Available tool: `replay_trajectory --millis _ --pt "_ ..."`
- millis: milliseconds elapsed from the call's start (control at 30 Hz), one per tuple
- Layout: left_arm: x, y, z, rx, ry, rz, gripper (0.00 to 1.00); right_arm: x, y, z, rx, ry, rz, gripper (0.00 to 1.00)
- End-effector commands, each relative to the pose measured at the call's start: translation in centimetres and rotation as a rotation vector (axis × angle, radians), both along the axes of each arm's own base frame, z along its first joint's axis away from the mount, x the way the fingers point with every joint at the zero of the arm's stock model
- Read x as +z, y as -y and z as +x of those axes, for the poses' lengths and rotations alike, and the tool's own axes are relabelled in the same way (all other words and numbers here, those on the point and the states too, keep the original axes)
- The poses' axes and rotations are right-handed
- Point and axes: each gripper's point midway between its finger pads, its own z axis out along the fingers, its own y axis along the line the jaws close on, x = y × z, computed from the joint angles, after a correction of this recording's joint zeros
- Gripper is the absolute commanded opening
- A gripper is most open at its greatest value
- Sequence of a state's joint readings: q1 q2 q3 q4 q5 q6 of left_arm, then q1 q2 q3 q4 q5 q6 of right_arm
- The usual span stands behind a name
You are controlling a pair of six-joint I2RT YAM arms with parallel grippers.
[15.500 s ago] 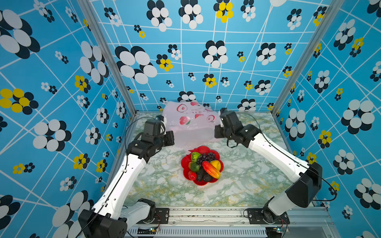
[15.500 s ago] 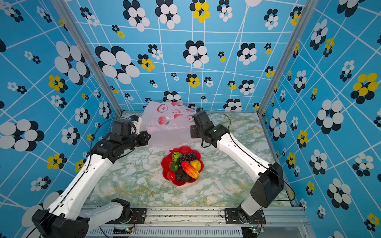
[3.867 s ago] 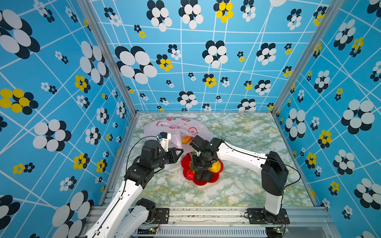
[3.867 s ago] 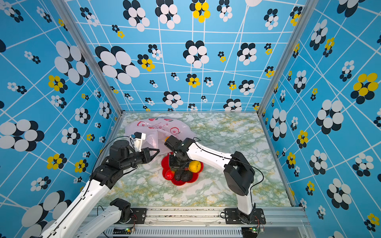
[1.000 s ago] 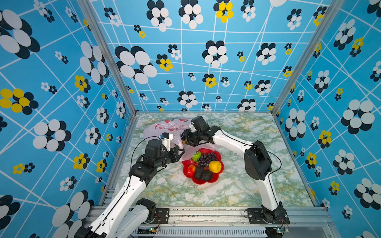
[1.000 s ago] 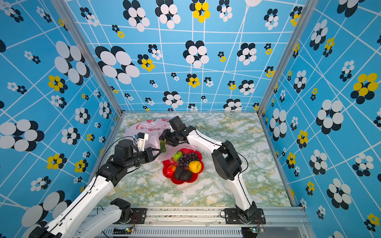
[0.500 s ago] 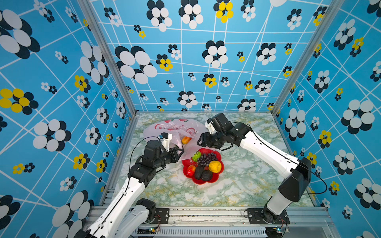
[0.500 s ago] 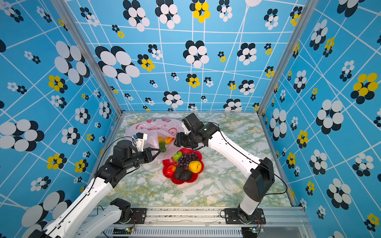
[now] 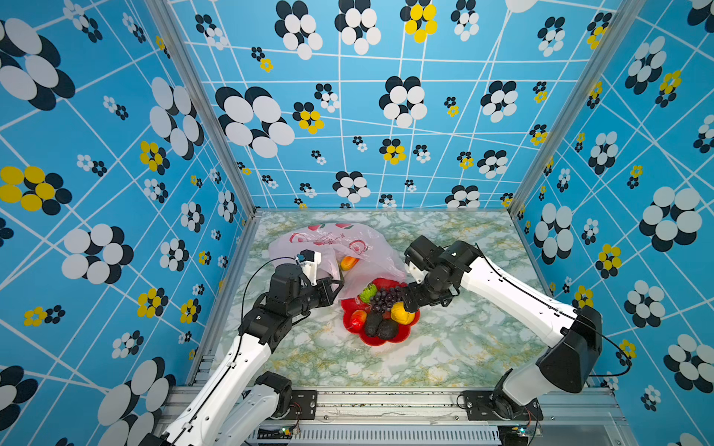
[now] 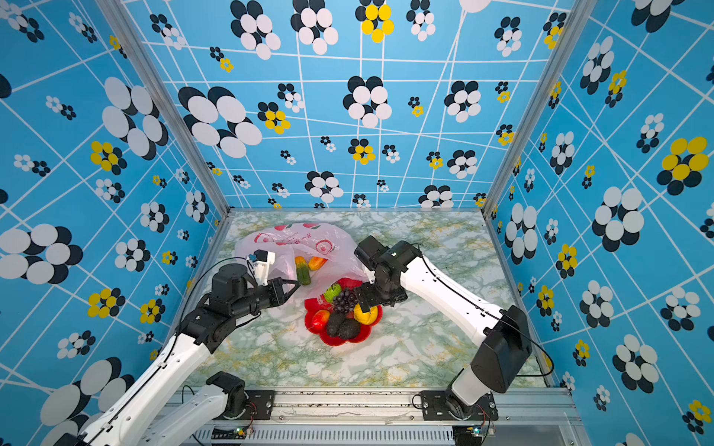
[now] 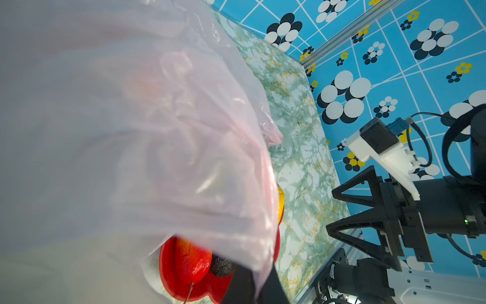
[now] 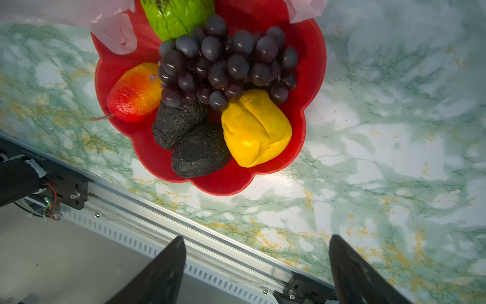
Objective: Place the fruits into the plastic bag
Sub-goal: Pick up the fruit from the plate.
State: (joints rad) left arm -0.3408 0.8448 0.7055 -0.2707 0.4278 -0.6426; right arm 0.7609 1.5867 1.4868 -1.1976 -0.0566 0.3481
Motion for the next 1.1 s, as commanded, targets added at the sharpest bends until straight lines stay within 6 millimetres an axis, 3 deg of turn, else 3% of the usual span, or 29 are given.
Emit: replay_trajectory --millis 0,67,533,1067 --pt "-0.6 -0.2 -0.4 -0.002 -0.009 0.020 0.00 -1.7 0.2 -0.5 0.065 -0.040 -0.066 0.94" --pt "-0.6 -0.2 -0.3 -0.003 -0.011 0.021 0.00 -2.4 -0.3 -0.3 0.087 -0.053 -0.079 0.99" --pt "-0.9 -0.6 -0.5 0.016 -0.039 0.019 0.00 -6.6 -2.7 1.1 0.172 -0.123 -0.140 0.99" --pt "-0.8 -0.8 -0.3 0.026 -0.041 0.020 0.00 -9.4 -4.4 2.1 0.179 -0.160 -0.129 0.92"
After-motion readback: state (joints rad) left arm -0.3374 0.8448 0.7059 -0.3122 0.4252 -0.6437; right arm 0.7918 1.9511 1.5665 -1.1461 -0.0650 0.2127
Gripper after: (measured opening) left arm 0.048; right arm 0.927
